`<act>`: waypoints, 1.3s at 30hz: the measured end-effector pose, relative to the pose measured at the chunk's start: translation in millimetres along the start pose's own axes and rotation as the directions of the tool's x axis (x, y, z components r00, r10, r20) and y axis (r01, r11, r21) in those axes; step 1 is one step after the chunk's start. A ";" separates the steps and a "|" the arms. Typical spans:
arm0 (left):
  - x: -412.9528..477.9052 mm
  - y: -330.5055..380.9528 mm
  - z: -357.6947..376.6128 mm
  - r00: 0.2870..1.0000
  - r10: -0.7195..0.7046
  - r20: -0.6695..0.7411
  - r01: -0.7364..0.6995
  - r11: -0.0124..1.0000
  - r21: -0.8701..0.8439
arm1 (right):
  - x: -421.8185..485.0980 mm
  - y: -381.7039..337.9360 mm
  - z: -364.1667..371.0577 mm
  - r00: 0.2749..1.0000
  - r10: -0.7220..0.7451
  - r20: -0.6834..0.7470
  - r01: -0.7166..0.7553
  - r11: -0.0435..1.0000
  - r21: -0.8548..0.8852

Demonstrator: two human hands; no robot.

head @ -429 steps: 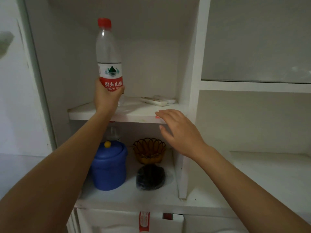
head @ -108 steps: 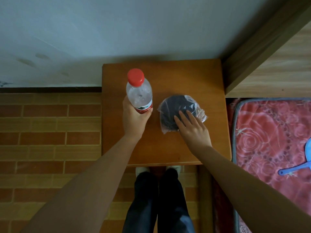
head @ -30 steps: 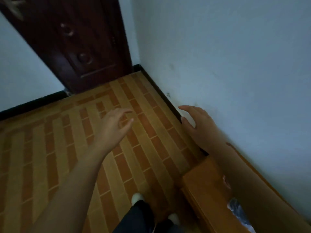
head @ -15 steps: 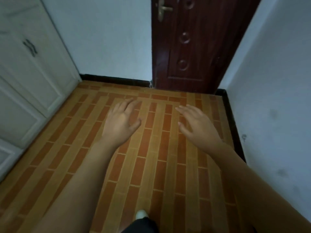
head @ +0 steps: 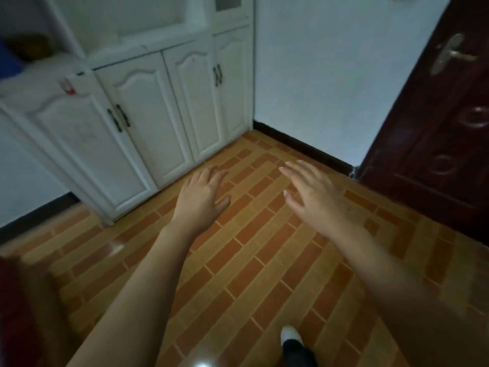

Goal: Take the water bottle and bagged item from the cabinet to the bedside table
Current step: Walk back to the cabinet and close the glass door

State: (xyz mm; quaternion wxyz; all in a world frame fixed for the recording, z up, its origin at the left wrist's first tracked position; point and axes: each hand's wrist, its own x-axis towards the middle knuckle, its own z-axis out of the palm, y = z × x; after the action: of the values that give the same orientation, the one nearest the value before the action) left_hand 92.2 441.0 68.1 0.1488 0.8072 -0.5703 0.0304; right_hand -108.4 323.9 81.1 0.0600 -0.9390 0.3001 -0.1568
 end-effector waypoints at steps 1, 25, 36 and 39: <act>1.6 -5.5 -3.2 0.999 -0.044 -0.018 0.044 0.999 0.016 | 14.7 -2.0 2.5 0.999 -0.042 0.001 0.042 0.999 0.005; -20.8 -33.1 -57.6 0.666 -0.619 -0.417 0.702 0.709 0.068 | 180.7 -37.3 20.8 0.802 -0.592 -0.082 0.594 0.774 0.219; -9.2 -46.1 -48.5 0.693 -0.622 -0.365 0.681 0.731 0.047 | 211.7 -34.9 40.8 0.702 -0.711 -0.047 0.698 0.673 0.242; 4.7 -64.3 -45.1 0.712 -0.609 -0.349 0.664 0.746 0.051 | 229.6 -38.5 47.4 0.684 -0.727 -0.056 0.718 0.658 0.227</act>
State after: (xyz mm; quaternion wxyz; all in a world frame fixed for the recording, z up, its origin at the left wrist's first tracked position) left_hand 159.1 468.8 98.9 0.1674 0.9487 -0.2203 0.1528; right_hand 105.1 222.4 103.7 0.1074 -0.9700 -0.1188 -0.1826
